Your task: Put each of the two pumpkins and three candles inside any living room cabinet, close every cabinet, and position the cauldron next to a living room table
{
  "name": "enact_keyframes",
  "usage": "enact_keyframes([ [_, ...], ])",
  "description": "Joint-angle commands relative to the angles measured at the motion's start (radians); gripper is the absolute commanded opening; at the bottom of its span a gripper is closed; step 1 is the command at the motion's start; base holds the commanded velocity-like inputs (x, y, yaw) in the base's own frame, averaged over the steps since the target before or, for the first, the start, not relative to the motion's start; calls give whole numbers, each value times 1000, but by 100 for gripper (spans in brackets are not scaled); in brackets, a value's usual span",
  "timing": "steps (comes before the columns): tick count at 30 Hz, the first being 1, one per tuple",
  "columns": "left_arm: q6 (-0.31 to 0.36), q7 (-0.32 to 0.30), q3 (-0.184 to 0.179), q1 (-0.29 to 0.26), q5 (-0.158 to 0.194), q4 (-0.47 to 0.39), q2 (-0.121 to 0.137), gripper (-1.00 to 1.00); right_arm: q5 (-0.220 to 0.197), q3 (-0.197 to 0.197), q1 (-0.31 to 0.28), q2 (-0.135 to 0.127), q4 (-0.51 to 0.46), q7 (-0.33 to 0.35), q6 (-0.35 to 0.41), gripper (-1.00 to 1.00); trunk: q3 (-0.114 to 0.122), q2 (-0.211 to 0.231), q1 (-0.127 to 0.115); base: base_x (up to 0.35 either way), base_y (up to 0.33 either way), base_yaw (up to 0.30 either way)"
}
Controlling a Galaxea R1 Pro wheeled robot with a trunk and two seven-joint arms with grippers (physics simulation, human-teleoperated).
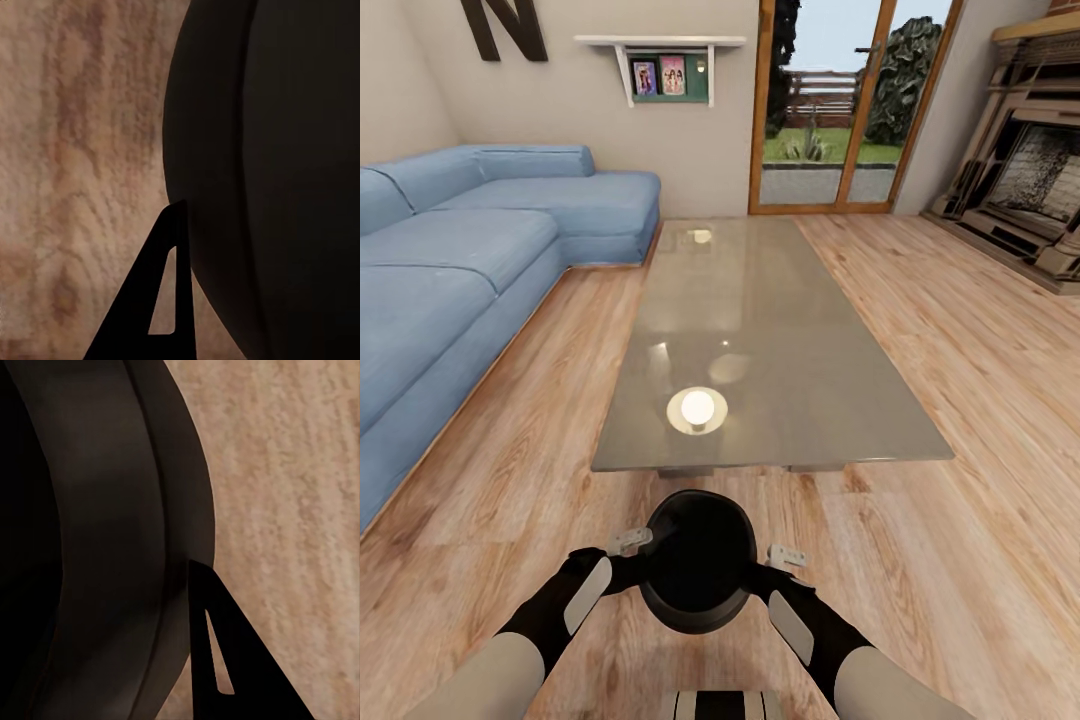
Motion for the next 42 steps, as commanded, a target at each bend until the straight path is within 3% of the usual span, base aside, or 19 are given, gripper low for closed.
enact_keyframes([
  [1, 29, 7, -20, 0, 49, 24, 19, -100, -2, 7, 1, 0, 40, 89, -44, -100, -1, 0, 1, 0, 0, 0],
  [16, 29, 7, -20, 0, 49, 24, 19, -100, -3, 8, 1, 0, 40, 88, -40, -100, -1, 0, 1, 0, 0, 0],
  [17, 29, 7, -20, 0, 49, 24, 19, -100, -3, 8, 1, 0, 40, 88, -40, 100, -1, 0, 1, 0, 0, 0],
  [35, 29, 7, -20, 0, 48, 24, 19, -100, -3, 8, 1, 0, 40, 88, -39, 100, -1, 0, 1, 0, 0, 0],
  [36, 29, 8, -20, 0, 48, 24, 19, 100, -3, 8, 1, 0, 40, 88, -39, 100, -1, 0, 1, 0, 0, 0],
  [42, 29, 11, -20, 0, 48, 24, 19, 100, -3, 8, 1, 0, 40, 88, -39, 100, -1, 0, 1, 0, 0, 0],
])
